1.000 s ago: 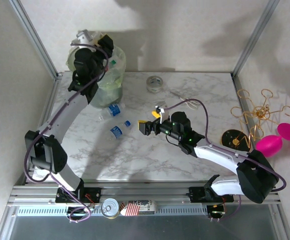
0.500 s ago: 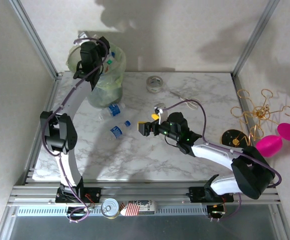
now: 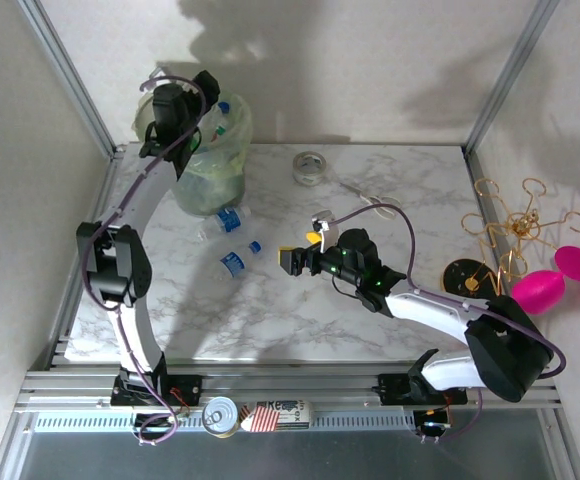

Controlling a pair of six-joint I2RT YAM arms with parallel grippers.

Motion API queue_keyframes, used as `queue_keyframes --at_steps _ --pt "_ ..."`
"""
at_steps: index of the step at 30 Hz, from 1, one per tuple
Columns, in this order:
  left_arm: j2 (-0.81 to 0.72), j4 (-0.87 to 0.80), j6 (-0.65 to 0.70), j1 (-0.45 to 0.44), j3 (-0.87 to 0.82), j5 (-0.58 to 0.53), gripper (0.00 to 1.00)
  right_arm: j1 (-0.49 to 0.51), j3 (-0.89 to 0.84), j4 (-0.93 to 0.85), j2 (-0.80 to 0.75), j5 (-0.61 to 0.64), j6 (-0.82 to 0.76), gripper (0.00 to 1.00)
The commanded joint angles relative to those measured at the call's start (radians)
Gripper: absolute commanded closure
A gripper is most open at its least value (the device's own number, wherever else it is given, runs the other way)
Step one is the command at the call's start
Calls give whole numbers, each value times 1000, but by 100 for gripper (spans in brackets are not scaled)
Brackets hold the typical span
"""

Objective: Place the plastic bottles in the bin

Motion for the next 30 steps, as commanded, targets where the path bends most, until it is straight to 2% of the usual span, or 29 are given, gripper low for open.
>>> queue_keyframes --at_steps 1,6,12,18,23,26,30 --pt "-185 55 39 -3 -112 3 0 1 4 16 16 15 7 1" --pt "-411 114 76 -3 -307 -21 0 1 28 30 56 -4 8 1" --pt "-632 181 43 -9 -547 30 1 0 72 36 108 -35 14 1" --pt "-795 231 -20 -35 -809 91 0 1 102 36 142 -51 24 1" --pt "-894 172 -36 -95 -992 133 0 0 114 25 161 -51 33 1" --pt "-947 128 -37 -145 -1081 129 0 0 116 5 163 -14 47 1" --pt "-987 92 -30 -221 -1188 109 0 1 133 -81 176 125 99 1"
